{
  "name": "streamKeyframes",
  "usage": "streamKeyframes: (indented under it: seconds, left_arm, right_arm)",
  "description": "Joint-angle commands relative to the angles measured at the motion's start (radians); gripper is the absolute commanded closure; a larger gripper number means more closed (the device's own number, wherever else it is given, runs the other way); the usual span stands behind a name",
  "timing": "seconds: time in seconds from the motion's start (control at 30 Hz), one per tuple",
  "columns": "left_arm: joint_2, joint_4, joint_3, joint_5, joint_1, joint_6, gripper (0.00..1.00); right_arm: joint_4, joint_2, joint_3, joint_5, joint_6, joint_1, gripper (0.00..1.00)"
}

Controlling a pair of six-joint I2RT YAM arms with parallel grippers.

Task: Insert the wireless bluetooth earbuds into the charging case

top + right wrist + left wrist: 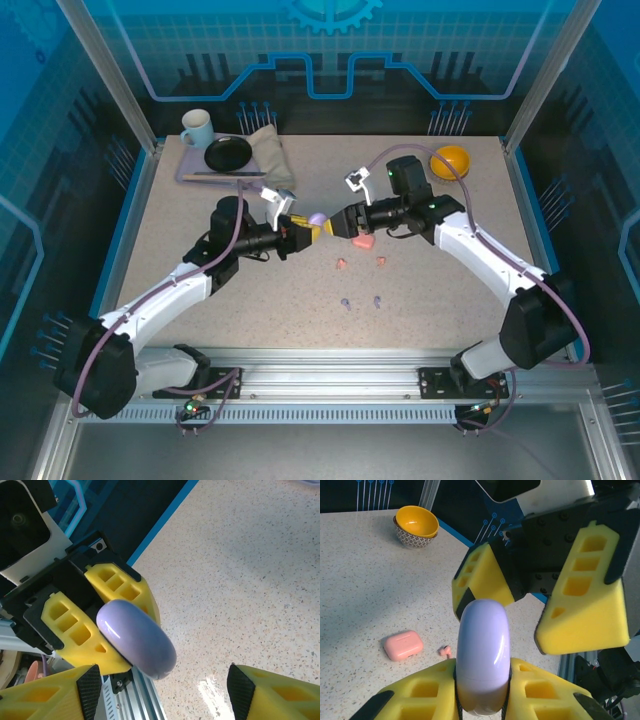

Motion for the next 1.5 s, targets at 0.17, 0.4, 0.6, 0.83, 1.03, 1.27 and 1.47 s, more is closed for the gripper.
streamKeyframes:
  seconds: [0.17, 0.4, 0.6, 0.83, 1.03, 1.27, 1.47]
  left_arm:
    - [-0.032, 0.015, -0.001, 0.04, -0.023, 0.045, 0.95]
    - [-0.041, 0.005, 0.004, 0.049, -0.032, 0.057, 0.96]
    - [-0.055, -0.002, 0.005, 0.03, -0.034, 0.066, 0.98]
    - [-0.062, -0.025, -0.012, -0.061, -0.038, 0.1, 0.98]
    - [-0.091, 0.101, -0.091, -0.266, -0.05, 0.151, 0.98]
    - [-0.08, 0.358, -0.195, -0.517, -0.102, 0.303, 1.0]
    - [-0.004, 0.535, -0.215, -0.554, -0.141, 0.364, 1.0]
  right_arm:
    - [-0.01, 0.062, 0.078, 0.04, -0.005, 0.015, 0.31]
    - [-0.009, 0.12, 0.132, 0.07, 0.002, 0.008, 0.33]
    - [-0.022, 0.189, 0.191, 0.069, 0.002, 0.003, 0.35]
    - [0.031, 0.129, 0.17, 0.082, 0.083, -0.07, 0.33]
    - [0.012, 0.006, 0.092, 0.129, 0.14, -0.151, 0.31]
    - [-0.103, -0.123, -0.051, 0.292, 0.162, -0.16, 0.3]
    - [-0.154, -0.163, -0.154, 0.382, 0.223, -0.149, 0.29]
